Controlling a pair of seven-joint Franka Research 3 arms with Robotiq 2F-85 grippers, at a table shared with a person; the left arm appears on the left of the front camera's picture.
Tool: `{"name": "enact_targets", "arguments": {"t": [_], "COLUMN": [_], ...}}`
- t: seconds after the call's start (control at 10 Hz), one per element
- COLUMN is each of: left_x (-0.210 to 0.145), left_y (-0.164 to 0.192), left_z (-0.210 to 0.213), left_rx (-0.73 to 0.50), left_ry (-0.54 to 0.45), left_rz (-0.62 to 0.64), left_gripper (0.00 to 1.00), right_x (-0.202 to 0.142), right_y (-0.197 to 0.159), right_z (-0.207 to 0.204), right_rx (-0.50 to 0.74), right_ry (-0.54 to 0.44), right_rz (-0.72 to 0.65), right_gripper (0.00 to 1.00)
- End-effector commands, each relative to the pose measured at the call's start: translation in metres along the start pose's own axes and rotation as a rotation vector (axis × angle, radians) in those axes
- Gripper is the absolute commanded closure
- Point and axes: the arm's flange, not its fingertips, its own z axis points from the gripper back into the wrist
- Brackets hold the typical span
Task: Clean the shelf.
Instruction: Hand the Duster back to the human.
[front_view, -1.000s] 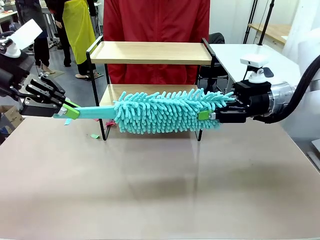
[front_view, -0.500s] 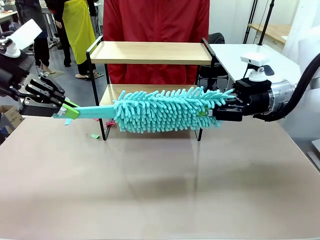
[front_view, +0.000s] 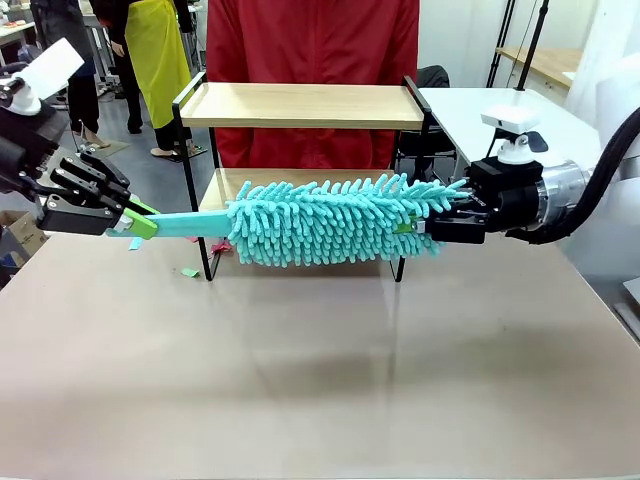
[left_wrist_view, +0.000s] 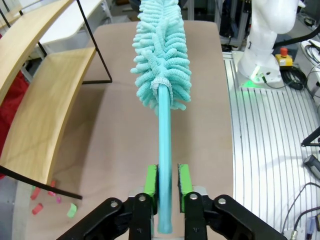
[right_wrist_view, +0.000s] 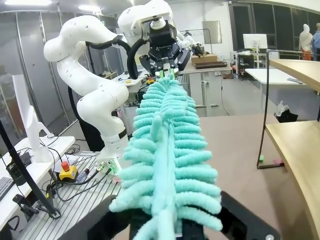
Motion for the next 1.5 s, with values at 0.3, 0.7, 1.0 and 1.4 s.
{"name": "enact_targets", "arguments": {"t": [0.3, 0.7, 1.0, 1.4], "left_x": [-0.002, -0.039, -0.092, -0.106], "left_y": [-0.001, 0.004, 0.004, 0.007], "left_z": [0.009, 0.054, 0.100, 0.125], "left_rx": [-0.030, 0.000, 0.110, 0.141], "left_ry": [-0.123, -0.368, -0.539, -0.535], "left_rz": [0.011, 0.077, 0.125, 0.161], "left_gripper": [0.00, 0.00, 0.00, 0.00], "right_x": [0.002, 0.002, 0.002, 0.002], "right_y": [0.000, 0.000, 0.000, 0.000], "right_z": [0.000, 0.000, 0.000, 0.000], "right_rx": [-0.004, -0.004, -0.004, -0.004], "right_ry": [0.005, 0.005, 0.005, 0.005], "right_rz": [0.005, 0.005, 0.005, 0.005], "right_gripper": [1.00, 1.00, 1.00, 1.00]}}
